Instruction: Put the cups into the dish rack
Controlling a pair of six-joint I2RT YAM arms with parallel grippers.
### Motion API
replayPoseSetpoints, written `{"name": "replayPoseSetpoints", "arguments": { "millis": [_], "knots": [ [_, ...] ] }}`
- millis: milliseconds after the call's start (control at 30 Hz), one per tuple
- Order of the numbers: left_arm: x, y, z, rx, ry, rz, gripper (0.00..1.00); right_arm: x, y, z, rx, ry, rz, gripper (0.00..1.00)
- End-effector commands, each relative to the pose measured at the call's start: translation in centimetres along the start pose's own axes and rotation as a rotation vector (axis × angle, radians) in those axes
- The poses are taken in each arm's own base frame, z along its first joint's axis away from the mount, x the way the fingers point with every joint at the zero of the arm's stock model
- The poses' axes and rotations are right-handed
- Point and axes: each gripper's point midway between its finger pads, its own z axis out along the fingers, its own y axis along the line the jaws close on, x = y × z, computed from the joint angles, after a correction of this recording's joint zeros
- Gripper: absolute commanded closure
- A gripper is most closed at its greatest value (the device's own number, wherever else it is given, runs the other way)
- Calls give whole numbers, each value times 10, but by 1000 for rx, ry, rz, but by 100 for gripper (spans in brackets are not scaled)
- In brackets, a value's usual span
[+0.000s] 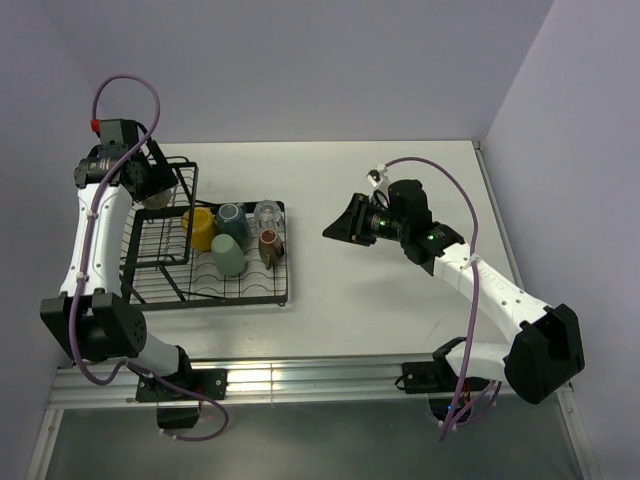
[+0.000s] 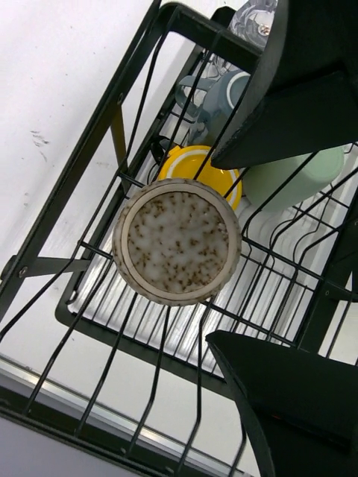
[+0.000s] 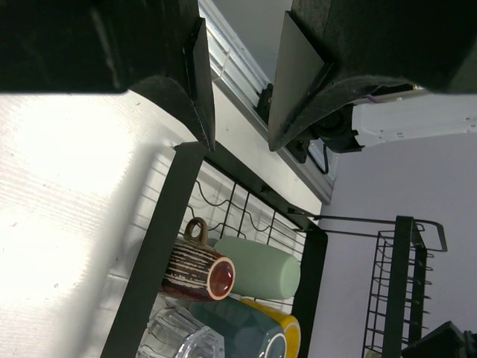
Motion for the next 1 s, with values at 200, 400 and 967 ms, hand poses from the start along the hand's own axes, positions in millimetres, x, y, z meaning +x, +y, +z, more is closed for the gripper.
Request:
{"name": "replayPoseSetpoints", "arguments": {
  "millis": [200, 400, 967],
  "knots": [
    [-41, -10, -65, 103, -173, -34, 4, -17, 19, 0, -34, -41, -62, 57],
    [-69, -34, -132, 243, -305, -36, 1, -27, 26, -5, -32, -66, -86, 57],
    [57, -169, -303, 1283, -255, 161, 1, -55, 52, -99, 61, -358, -192, 52]
  ]
}}
